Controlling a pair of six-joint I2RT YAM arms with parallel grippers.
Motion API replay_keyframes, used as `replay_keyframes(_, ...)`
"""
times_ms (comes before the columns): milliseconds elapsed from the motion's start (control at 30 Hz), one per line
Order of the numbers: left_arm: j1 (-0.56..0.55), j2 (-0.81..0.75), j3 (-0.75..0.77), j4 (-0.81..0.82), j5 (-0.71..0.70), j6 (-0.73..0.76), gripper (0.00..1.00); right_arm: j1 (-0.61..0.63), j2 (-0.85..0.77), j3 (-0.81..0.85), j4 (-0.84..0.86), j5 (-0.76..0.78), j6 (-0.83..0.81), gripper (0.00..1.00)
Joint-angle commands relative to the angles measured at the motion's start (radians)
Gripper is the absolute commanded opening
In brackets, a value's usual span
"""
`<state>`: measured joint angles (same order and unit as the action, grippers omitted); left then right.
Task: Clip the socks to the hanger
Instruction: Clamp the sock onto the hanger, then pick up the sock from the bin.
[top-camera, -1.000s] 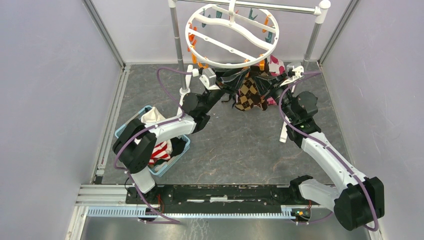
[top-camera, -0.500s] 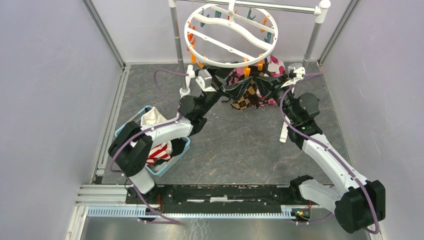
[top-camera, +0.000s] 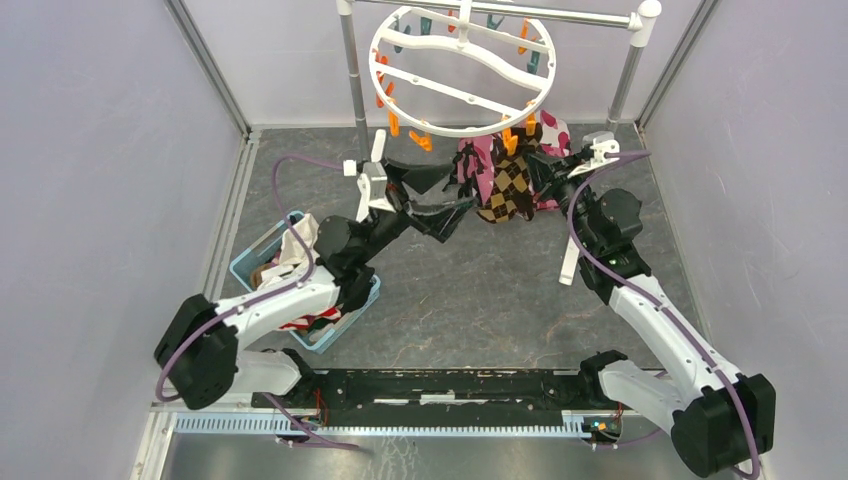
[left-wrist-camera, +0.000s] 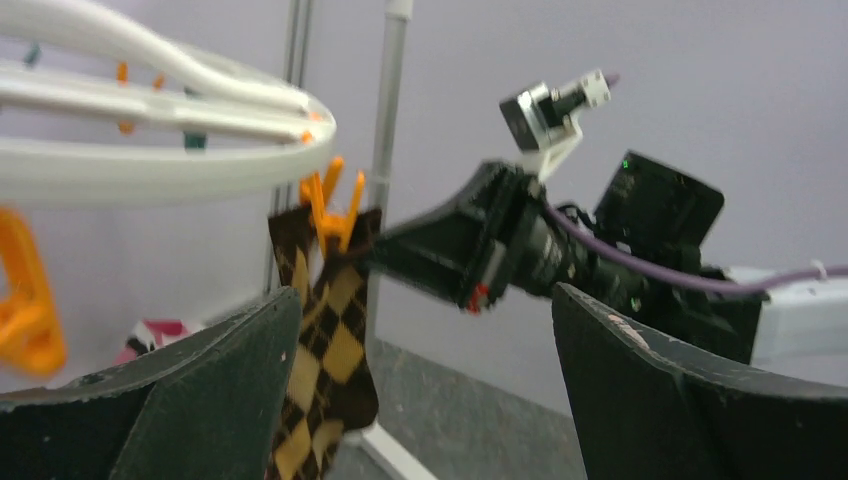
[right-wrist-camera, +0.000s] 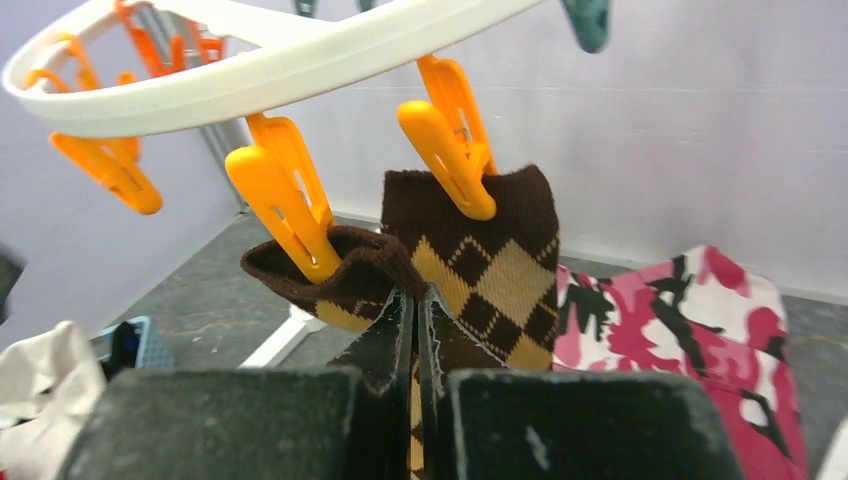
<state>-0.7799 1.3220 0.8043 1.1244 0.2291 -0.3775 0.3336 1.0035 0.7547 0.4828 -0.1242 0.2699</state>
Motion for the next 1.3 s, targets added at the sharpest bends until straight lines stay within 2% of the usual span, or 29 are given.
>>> replay_keyframes(0, 0.003, -0.111, -0.135, -0.150, 0.074, -0.011, 1.00, -0.018, -0.025, 0.008, -0.028, 0.118, -0.060, 0.01)
replay_keyframes(200, 0.002, -0.269, -0.359, -0.210, 0.062, 0.066, 1.00, -0.068, -0.008, 0.042, -0.048, 0.161, -0.074, 0.02)
replay_keyframes(333, 0.002, -0.382, -0.455, -0.272, 0.024, 0.097, 1.00, -0.086, 0.012, 0.073, -0.071, 0.158, -0.089, 0.15)
replay_keyframes(600, 0.002, -0.562, -0.600, -0.420, -0.182, 0.105, 1.00, -0.090, -0.020, 0.016, -0.047, 0.062, -0.099, 0.48)
replay_keyframes(733, 0.003, -0.637, -0.648, -0.442, -0.213, 0.082, 1.00, -0.091, -0.036, -0.019, -0.036, 0.029, -0.100, 0.56)
replay_keyframes(867, 0.003, -0.688, -0.637, -0.511, -0.226, 0.095, 1.00, -0.090, -0.052, -0.069, -0.004, -0.038, -0.090, 0.64)
replay_keyframes(1000, 0.003, -0.713, -0.602, -0.589, -0.260, 0.103, 1.00, -0.088, -0.070, -0.141, 0.040, -0.136, -0.077, 0.67)
replay_keyframes(1133, 0.004, -0.703, -0.512, -0.731, -0.300, 0.085, 1.00, -0.084, -0.123, -0.234, 0.066, -0.213, -0.073, 0.70)
replay_keyframes(1267, 0.010, -0.658, -0.383, -0.903, -0.317, 0.055, 1.00, -0.060, -0.219, -0.345, 0.060, -0.250, -0.090, 0.79)
